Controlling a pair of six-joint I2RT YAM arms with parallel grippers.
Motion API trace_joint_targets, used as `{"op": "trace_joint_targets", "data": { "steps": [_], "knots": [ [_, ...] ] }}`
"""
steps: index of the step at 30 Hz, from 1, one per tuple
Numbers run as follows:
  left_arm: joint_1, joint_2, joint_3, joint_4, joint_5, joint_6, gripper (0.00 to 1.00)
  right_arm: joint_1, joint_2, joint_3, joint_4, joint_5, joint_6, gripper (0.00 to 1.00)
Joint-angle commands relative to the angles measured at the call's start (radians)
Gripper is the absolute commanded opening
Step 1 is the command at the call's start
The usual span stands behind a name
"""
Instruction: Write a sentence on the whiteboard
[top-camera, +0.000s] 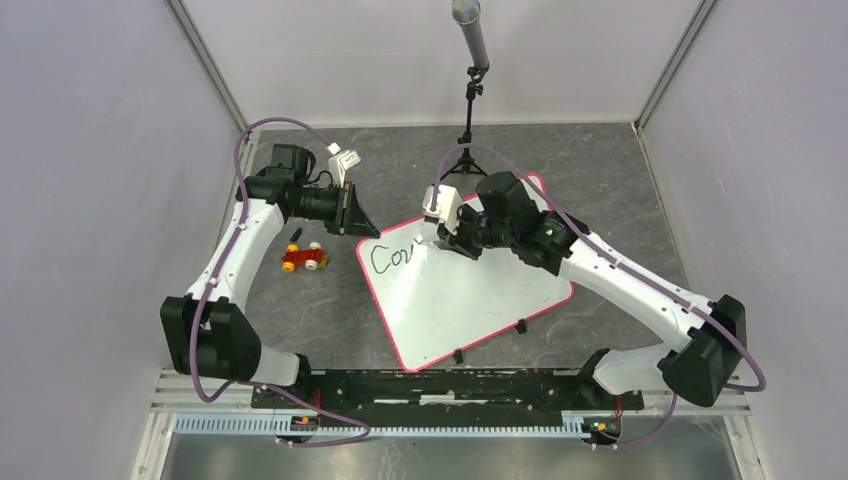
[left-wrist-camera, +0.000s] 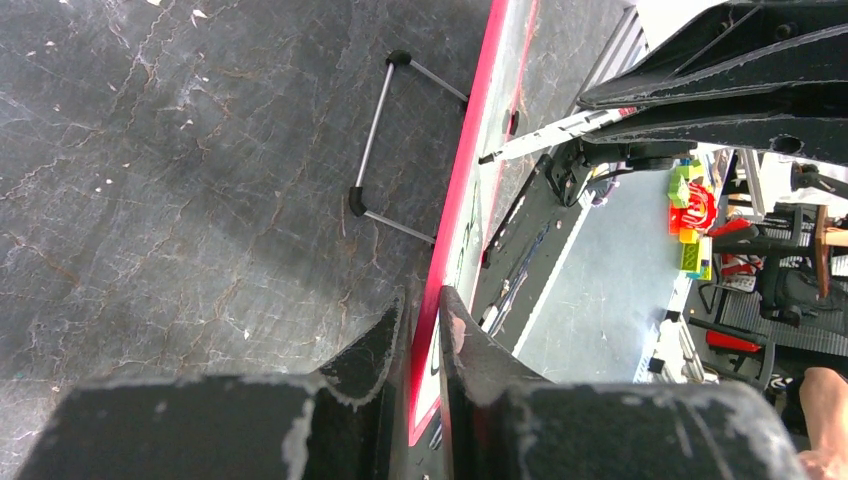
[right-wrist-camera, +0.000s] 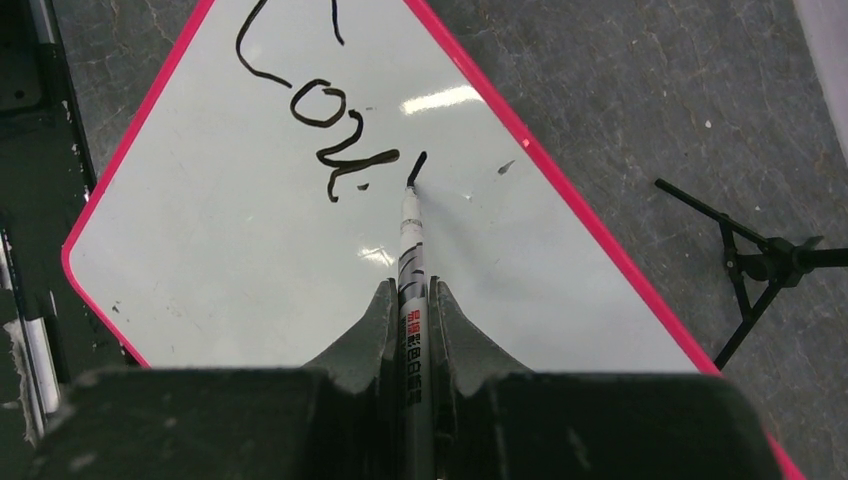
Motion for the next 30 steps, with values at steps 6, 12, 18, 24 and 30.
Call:
{"op": "trace_joint_targets", "data": {
  "steps": [6,12,18,24,30],
  "knots": [
    [-0.022,0.011,0.031,-0.016,0.002,0.022,0.02,0.009,-0.042,-0.071,-0.028,-0.022,-0.002,0.0],
    [-0.022,0.009,0.031,-0.016,0.002,0.021,0.02,0.02,-0.034,-0.058,-0.02,-0.007,-0.005,0.0],
    [-0.022,0.007,0.031,-0.015,0.002,0.019,0.02,0.006,-0.015,-0.002,-0.008,0.018,0.004,0.0],
    [-0.022,0.008,0.029,-0.015,0.0,0.021,0.02,-0.035,-0.004,0.022,-0.003,0.002,0.007,0.0],
    [-0.022,0.01,0.03,-0.015,0.0,0.021,0.02,-0.049,-0.005,0.017,-0.008,-0.009,0.007,0.0]
  ]
}}
